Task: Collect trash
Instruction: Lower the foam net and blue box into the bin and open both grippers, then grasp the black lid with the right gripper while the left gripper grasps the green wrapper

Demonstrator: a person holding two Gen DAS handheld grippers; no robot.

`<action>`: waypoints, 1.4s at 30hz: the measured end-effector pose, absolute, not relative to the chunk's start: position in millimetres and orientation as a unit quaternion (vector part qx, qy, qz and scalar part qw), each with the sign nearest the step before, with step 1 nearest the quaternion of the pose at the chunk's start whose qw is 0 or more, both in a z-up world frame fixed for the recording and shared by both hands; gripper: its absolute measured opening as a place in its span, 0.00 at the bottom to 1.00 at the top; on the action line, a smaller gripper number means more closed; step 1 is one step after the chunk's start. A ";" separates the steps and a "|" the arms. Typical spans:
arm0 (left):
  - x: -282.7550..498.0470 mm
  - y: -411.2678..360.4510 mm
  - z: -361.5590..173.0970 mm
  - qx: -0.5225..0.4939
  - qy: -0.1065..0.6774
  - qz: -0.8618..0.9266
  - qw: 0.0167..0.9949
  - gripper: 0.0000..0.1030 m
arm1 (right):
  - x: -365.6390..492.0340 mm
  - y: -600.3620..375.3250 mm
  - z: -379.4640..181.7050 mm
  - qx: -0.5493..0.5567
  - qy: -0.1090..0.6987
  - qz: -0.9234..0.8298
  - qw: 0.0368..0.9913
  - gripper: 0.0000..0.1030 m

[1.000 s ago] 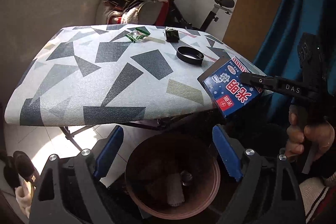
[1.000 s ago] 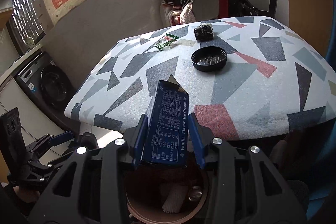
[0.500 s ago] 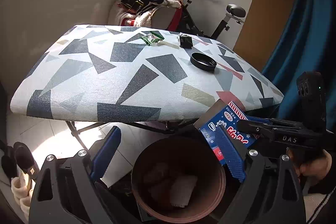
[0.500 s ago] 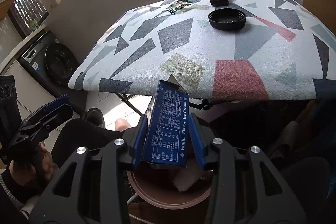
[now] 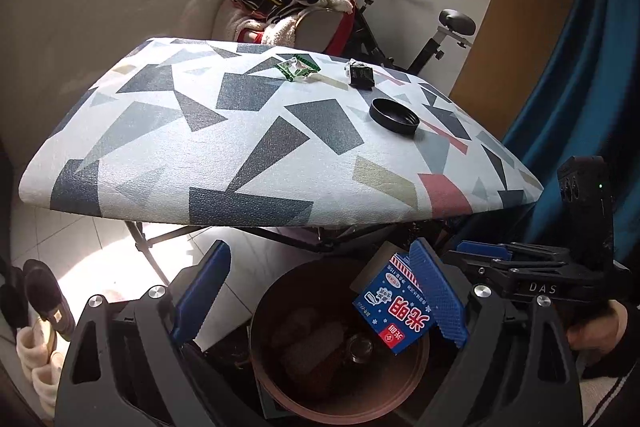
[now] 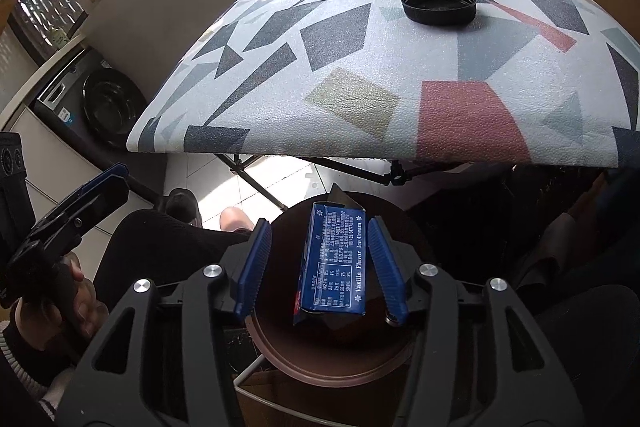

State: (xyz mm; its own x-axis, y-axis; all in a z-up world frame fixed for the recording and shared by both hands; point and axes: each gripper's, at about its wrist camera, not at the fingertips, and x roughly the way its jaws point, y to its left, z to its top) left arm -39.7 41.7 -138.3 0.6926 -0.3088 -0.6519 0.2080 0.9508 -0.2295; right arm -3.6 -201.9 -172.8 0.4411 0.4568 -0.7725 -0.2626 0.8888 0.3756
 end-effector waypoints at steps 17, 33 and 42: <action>-29.6 47.3 -139.4 -0.082 0.377 -0.134 0.913 0.86 | 10.2 -213.6 -168.2 0.066 0.472 0.167 0.863 0.94; 5.0 57.7 -119.3 -0.083 0.358 -0.118 0.923 0.86 | 67.8 -218.0 -142.9 -0.011 0.428 0.152 0.891 0.94; 36.2 82.4 -110.1 -0.074 0.345 -0.092 0.931 0.86 | 117.4 -240.2 -151.8 -0.026 0.431 0.115 0.894 0.94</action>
